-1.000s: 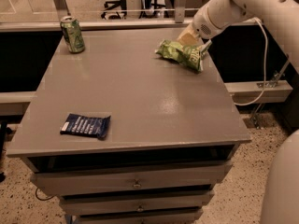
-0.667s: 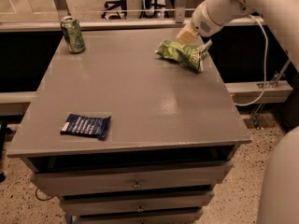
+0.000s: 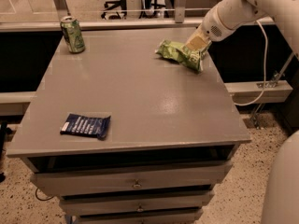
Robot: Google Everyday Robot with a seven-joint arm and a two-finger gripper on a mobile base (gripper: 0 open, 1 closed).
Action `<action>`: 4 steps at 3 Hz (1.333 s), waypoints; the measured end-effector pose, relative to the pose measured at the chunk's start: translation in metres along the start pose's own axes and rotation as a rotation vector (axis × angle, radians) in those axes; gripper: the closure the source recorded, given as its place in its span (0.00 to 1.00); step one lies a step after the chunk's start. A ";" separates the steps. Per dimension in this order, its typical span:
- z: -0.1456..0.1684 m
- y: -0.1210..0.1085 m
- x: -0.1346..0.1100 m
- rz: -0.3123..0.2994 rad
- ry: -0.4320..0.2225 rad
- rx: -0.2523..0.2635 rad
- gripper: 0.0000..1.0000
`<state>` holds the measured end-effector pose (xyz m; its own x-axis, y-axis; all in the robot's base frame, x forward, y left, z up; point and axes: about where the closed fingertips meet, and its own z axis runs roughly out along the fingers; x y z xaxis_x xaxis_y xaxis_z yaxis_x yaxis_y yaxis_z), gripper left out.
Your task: Move green jalapeno chip bag near green can
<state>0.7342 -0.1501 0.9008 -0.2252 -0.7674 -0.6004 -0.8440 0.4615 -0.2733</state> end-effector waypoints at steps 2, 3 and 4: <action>0.019 0.001 0.014 0.026 0.015 -0.027 0.00; 0.035 0.002 0.024 0.042 0.034 -0.041 0.00; 0.048 0.005 0.029 0.046 0.047 -0.052 0.18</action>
Offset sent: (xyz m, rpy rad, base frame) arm 0.0092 -0.0084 -0.0368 0.0027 0.0599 -0.0274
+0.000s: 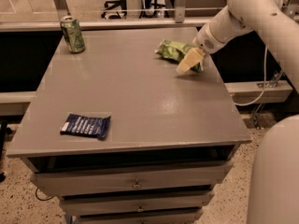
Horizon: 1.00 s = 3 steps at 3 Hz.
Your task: Move green jalapeno chip bag near green can
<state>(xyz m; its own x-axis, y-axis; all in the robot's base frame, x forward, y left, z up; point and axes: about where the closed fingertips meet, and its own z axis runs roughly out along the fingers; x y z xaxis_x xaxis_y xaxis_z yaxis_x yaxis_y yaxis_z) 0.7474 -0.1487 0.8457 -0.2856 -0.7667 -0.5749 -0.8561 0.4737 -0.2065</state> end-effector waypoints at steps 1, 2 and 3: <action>0.003 0.000 -0.001 -0.003 -0.001 -0.001 0.41; -0.004 -0.003 -0.012 -0.025 -0.015 0.016 0.64; -0.017 -0.001 -0.029 -0.063 -0.043 0.037 0.88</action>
Offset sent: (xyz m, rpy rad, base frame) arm 0.0055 0.0077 0.0339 -0.0058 -0.0793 0.0205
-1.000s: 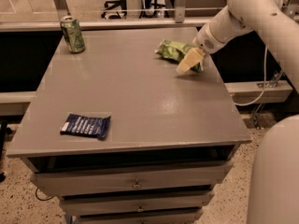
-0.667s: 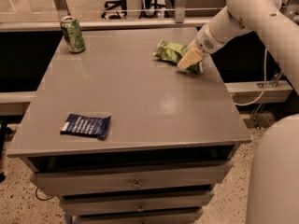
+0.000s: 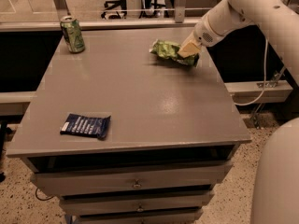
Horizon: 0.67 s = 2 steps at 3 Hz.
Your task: Move green jalapeno chip bag near green can
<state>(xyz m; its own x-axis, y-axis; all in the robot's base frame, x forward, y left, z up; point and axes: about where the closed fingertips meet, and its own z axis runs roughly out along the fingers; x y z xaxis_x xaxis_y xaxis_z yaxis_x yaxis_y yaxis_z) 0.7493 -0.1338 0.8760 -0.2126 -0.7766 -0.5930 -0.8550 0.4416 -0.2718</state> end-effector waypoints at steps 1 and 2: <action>-0.028 -0.001 -0.032 -0.049 -0.065 0.037 1.00; -0.027 -0.001 -0.032 -0.049 -0.065 0.036 1.00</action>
Offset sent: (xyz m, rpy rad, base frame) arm -0.0034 0.0076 0.0270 0.0165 -0.0536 0.0217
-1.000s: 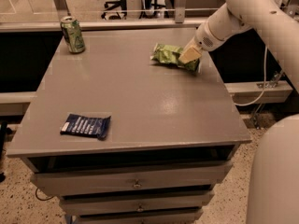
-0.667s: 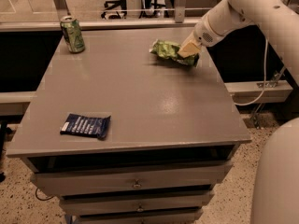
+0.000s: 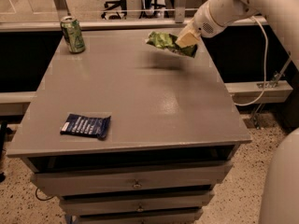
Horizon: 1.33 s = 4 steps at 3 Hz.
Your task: Move green jalapeno chip bag near green can
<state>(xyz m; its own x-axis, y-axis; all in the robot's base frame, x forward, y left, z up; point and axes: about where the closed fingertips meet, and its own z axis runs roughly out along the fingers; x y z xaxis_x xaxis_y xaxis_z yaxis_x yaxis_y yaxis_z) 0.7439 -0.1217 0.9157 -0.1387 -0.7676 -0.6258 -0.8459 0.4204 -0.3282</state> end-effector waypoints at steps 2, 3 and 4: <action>0.013 -0.015 -0.093 -0.133 -0.164 0.106 1.00; 0.045 -0.024 -0.141 -0.176 -0.214 0.129 1.00; 0.083 -0.028 -0.175 -0.179 -0.244 0.124 1.00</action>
Offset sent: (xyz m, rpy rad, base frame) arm 0.0610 0.1397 0.1006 0.0920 -0.3810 0.1475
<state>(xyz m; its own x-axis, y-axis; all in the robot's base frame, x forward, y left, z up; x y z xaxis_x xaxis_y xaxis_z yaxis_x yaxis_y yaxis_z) 0.8350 0.0412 0.9762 0.1465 -0.7022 -0.6968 -0.7748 0.3565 -0.5221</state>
